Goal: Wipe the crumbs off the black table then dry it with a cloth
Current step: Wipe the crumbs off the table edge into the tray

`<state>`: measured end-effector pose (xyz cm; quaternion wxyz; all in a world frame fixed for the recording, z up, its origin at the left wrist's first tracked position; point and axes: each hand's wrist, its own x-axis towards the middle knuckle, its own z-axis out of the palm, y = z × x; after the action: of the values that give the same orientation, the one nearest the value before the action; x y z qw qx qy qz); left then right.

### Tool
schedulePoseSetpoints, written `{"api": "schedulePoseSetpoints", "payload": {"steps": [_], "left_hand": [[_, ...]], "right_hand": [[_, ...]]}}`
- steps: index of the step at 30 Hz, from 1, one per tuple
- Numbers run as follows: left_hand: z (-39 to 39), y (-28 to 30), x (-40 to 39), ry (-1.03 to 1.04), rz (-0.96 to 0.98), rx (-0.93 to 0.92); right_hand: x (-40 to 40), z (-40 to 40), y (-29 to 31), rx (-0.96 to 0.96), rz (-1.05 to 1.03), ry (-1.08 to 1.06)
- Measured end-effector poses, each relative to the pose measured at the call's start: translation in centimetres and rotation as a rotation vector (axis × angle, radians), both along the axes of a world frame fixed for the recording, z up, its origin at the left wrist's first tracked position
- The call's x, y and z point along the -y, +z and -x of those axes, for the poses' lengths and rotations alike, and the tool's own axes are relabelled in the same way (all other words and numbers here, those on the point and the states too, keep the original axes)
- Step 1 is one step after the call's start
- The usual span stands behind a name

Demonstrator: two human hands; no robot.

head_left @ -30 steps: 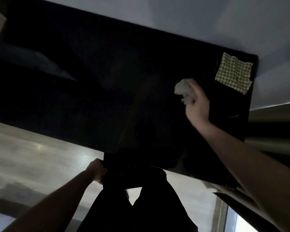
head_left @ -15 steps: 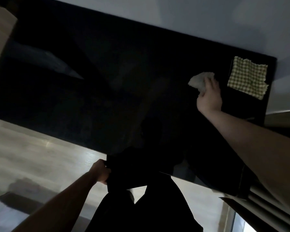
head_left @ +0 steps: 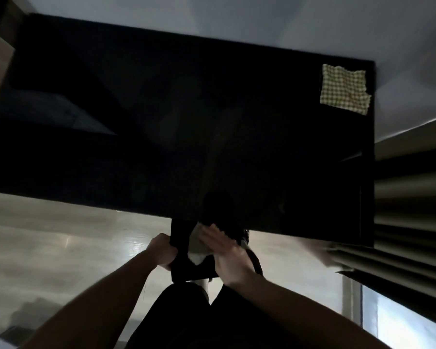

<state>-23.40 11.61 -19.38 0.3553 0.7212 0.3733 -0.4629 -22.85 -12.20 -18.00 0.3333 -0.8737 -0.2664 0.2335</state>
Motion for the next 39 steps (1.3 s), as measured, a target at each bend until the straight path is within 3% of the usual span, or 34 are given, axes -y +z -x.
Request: {"api": "schedulePoseSetpoints", "payload": {"steps": [4,10,13,17,21,24,27,32,37,39], "left_hand": [[0.5,0.4,-0.2,-0.053,-0.011,0.018],[1.4,-1.5,-0.3,-0.065,-0.029,0.0],[0.6,0.7,1.0,-0.051,-0.033,-0.013],[0.3,2.0,2.8,0.01,-0.049,-0.02],[0.9,1.0,3.6,0.044,-0.049,-0.017],[1.4,0.3,4.3,0.088,-0.027,-0.031],[1.7,-0.2,4.7,0.158,-0.022,-0.036],[1.9,-0.6,5.1,0.212,-0.033,-0.043],[1.9,0.3,6.1,0.281,-0.079,-0.06],[2.3,0.0,5.8,0.307,-0.06,-0.067]], "right_hand": [[1.7,1.9,3.0,-0.169,0.009,-0.185],[9.1,-4.0,4.9,-0.098,-0.058,-0.621],[14.5,-9.0,6.1,-0.016,-0.052,-0.817],[22.5,-14.5,4.8,0.052,0.118,-0.967],[27.5,-16.2,1.9,-0.014,0.303,-0.841],[25.9,-14.5,0.2,0.005,0.352,-0.788],[20.8,-11.2,-0.7,0.073,0.278,-0.691],[11.1,-6.3,-1.2,0.014,0.126,-0.456],[3.9,-4.1,1.4,-0.24,-0.081,0.0],[2.8,-3.9,2.7,-0.351,-0.151,0.079]]}}
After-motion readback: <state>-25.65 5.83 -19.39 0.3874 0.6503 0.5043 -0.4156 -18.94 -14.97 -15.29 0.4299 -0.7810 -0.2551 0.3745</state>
